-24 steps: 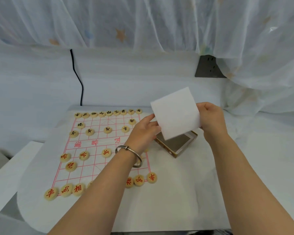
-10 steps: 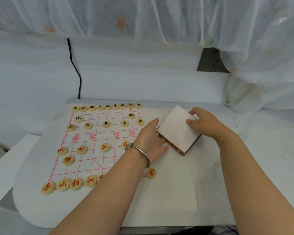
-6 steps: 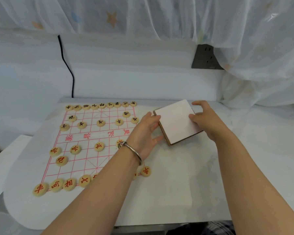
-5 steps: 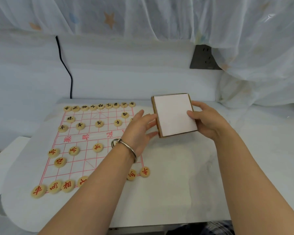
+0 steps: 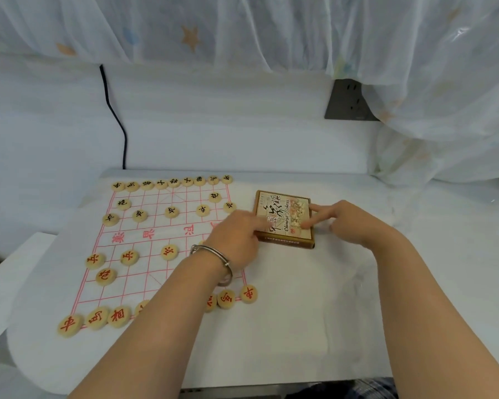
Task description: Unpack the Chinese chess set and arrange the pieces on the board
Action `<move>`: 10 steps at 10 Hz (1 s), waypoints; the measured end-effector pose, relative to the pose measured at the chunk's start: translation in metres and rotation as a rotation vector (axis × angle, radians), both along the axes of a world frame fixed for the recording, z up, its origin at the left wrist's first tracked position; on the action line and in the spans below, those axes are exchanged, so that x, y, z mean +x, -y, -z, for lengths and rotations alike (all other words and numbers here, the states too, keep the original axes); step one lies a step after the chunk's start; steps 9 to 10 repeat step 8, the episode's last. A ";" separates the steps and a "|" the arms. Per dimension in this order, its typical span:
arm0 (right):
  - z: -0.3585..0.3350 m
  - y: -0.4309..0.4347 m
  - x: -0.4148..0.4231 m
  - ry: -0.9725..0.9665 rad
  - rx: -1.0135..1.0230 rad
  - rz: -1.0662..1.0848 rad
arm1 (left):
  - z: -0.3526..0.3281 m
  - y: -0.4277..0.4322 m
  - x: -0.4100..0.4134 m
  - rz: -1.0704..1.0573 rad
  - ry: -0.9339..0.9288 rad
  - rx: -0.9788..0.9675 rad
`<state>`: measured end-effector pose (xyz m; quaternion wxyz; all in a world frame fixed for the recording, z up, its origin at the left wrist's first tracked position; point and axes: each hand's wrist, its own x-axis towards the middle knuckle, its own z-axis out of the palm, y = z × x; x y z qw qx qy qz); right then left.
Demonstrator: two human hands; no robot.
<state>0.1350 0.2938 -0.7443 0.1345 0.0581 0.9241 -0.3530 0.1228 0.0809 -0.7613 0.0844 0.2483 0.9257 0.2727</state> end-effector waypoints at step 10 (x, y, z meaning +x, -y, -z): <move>0.045 0.060 -0.038 -0.219 0.407 0.096 | 0.000 0.016 -0.013 -0.183 -0.116 0.046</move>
